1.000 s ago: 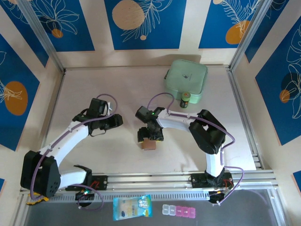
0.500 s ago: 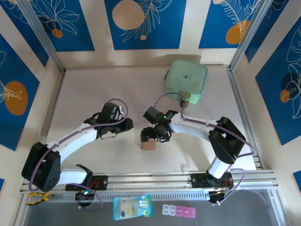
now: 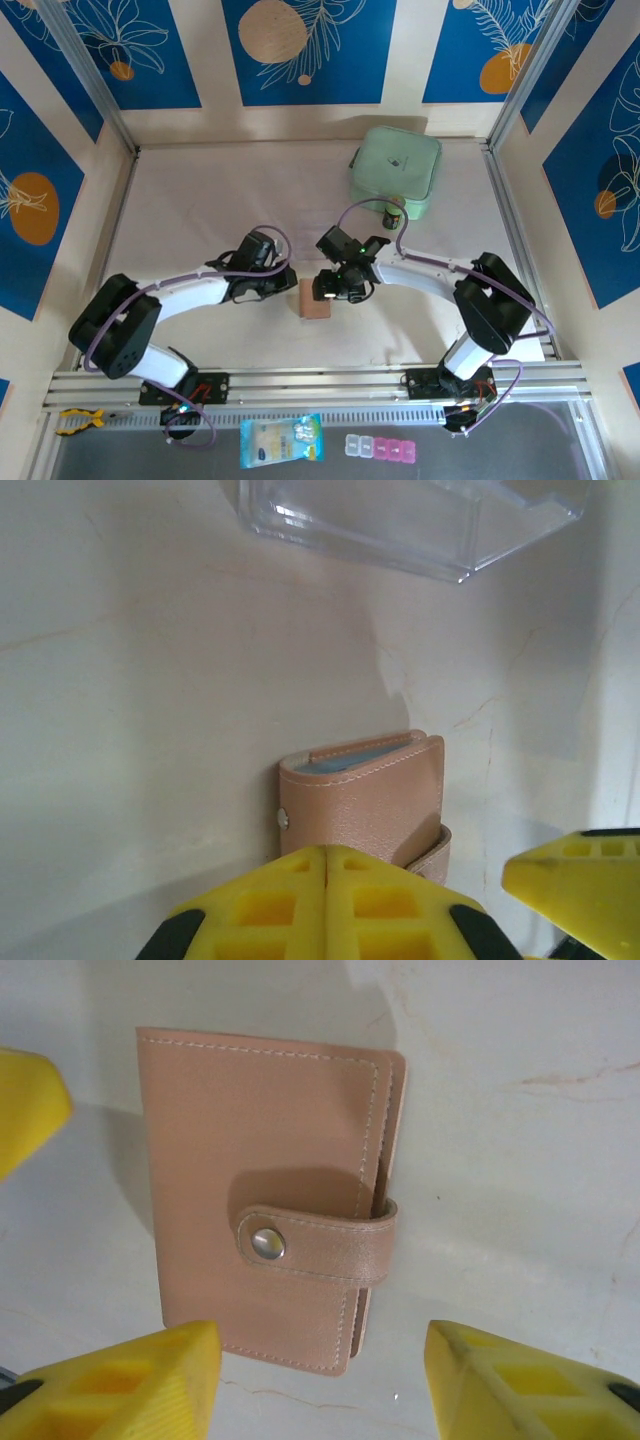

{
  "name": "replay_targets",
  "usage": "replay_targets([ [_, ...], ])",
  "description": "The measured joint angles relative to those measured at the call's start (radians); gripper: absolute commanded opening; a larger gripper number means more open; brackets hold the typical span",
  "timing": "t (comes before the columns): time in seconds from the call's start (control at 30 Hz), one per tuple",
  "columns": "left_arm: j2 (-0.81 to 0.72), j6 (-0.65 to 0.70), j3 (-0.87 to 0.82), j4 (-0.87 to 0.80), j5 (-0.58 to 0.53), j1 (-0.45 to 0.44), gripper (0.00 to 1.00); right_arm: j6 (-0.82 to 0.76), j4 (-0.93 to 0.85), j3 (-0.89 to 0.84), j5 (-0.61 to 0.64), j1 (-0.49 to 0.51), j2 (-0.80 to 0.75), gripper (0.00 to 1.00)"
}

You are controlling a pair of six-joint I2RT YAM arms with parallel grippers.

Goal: Take the credit cards out of the card holder

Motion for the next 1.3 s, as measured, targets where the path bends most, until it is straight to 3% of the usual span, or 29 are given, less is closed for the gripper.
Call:
replay_targets([
  [0.57,0.014,-0.043,-0.049,0.084,0.065,-0.003,0.00,-0.008,-0.064,0.158,0.008,0.023,0.167,0.37],
  [0.97,0.007,-0.043,-0.050,0.078,0.088,-0.003,0.00,-0.008,-0.101,0.200,0.031,0.042,0.222,0.36],
  [1.3,0.031,-0.070,-0.072,0.113,0.118,-0.003,0.00,-0.004,-0.119,0.216,0.061,0.057,0.233,0.26],
])
